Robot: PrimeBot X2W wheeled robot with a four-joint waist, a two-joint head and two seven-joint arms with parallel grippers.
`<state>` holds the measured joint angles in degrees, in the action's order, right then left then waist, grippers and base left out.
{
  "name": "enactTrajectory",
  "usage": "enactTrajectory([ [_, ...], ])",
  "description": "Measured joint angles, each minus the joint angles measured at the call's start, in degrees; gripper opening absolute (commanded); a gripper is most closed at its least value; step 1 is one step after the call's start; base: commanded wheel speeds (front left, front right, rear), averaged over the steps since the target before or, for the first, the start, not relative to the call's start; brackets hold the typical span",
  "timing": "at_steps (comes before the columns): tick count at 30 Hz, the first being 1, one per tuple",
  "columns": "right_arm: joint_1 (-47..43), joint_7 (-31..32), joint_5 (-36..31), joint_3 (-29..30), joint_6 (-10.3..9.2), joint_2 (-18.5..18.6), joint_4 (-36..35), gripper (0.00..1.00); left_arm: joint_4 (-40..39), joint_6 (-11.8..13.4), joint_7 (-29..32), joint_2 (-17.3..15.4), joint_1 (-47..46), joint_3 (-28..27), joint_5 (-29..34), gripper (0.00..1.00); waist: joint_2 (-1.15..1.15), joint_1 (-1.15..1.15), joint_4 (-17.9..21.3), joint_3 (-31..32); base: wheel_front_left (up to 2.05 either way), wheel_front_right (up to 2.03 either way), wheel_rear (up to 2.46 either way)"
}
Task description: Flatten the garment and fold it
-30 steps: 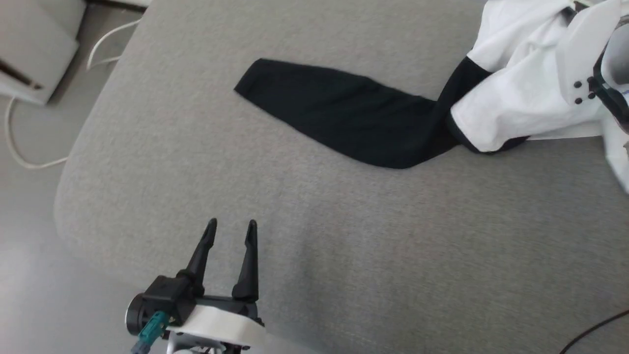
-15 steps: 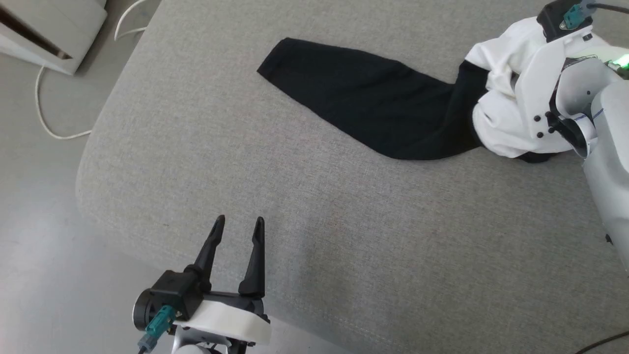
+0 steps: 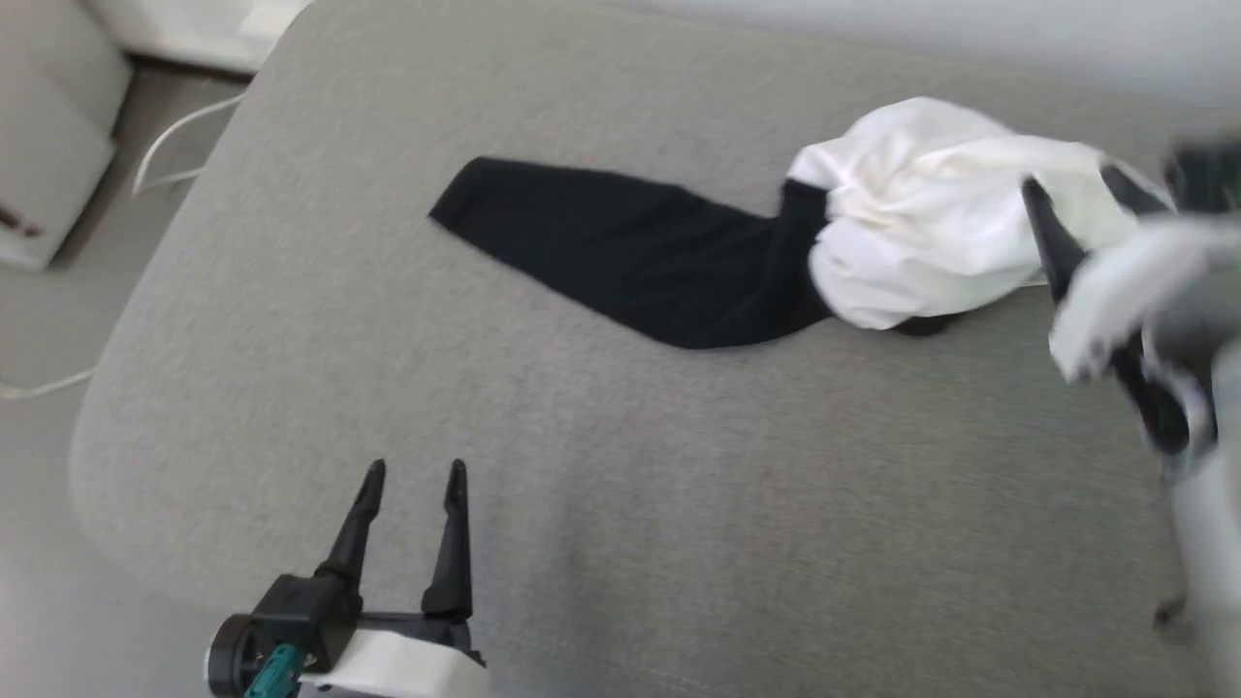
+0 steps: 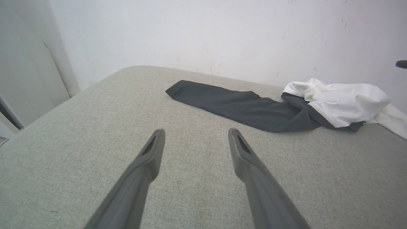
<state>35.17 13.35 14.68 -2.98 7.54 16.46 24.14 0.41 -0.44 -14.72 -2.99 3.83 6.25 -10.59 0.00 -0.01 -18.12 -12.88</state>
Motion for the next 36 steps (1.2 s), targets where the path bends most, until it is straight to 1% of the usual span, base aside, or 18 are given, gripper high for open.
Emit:
enactTrajectory([
  [2, -6.5, -1.8, -1.1, 4.4, -0.01, -2.4, -5.6, 1.0, -1.0, 0.0, 0.0, 0.0, 0.8, -0.9, 0.3, 1.0, 0.0, 0.0, 1.4, 1.0, 0.0, 0.0, 0.0],
  [4, -13.3, -3.8, -2.8, 8.6, -0.01, -5.7, -11.3, 1.0, -1.8, 0.0, 0.0, 0.0, 1.2, -1.5, 0.5, 1.0, 0.0, 0.0, 2.9, 1.9, 0.0, 0.0, 0.0],
  [8, -25.4, -8.3, -7.5, 14.0, -0.01, -12.1, -21.1, 1.0, -3.7, -0.1, 0.0, 0.0, 2.2, -2.8, 0.4, 1.0, 0.0, 0.0, 5.8, 3.4, 0.0, 0.0, 0.0],
  [11, -32.5, -13.0, -8.7, 16.3, -0.01, -13.4, -24.7, 1.0, -5.0, -0.1, 0.0, 0.0, 3.3, -3.5, 0.3, 1.0, 0.0, 0.0, 7.9, 4.5, 0.0, 0.0, 0.0],
  [14, -37.9, -18.1, -4.2, 16.8, -0.01, -13.4, -24.0, 1.0, -5.7, -0.1, 0.0, 0.0, 4.7, -4.1, 0.3, 1.0, 0.0, 0.0, 10.0, 5.4, 0.0, 0.0, 0.0],
  [18, -42.5, -22.8, 0.1, 15.5, -0.01, -13.4, -19.4, 1.0, -6.0, 0.0, 0.0, 0.0, 5.7, -4.5, 0.6, 1.0, 0.0, 0.0, 12.6, 6.6, 0.0, 0.0, 0.0],
  [20, -43.0, -24.1, 0.5, 14.5, -0.01, -13.4, -18.0, 1.0, -6.1, -0.1, 0.0, 0.0, 5.6, -4.8, 0.8, 1.0, 0.0, 0.01, 13.8, 7.2, 0.0, 0.0, 0.0],
  [23, -42.9, -25.1, 1.1, 13.4, -0.01, -13.5, -16.8, 1.0, -4.8, -1.5, 0.0, -0.6, 4.2, -4.5, 2.1, 1.0, 0.0, 0.01, 15.4, 7.8, 0.0, 0.0, 0.0],
  [26, -42.5, -25.7, 1.1, 13.1, -0.01, -13.4, -16.3, 1.0, -2.2, -2.8, 0.7, -2.7, -0.7, -3.2, 3.8, 1.0, 0.0, 0.01, 16.7, 8.1, 0.0, 0.0, 0.0],
  [29, -42.0, -26.0, 1.1, 13.0, -0.01, -13.4, -16.0, 1.0, 0.1, -4.2, 4.9, -4.5, -8.0, -1.0, 4.8, 1.0, 0.0, 0.01, 17.4, 7.8, 0.0, 0.0, 0.0],
  [32, -41.5, -26.2, 1.0, 12.8, -0.01, -13.4, -15.7, 1.0, 3.6, -5.6, 10.1, -5.4, -15.1, 1.2, 4.3, 1.0, 0.0, 0.02, 17.7, 7.0, 0.0, 0.0, 0.0],
  [36, -40.9, -26.2, 1.0, 12.0, -0.01, -13.4, -15.4, 1.0, 10.6, -6.6, 17.7, -7.1, -22.4, 5.8, 1.5, 1.0, 0.0, 0.02, 18.3, 5.7, 0.0, 0.0, 0.0],
])
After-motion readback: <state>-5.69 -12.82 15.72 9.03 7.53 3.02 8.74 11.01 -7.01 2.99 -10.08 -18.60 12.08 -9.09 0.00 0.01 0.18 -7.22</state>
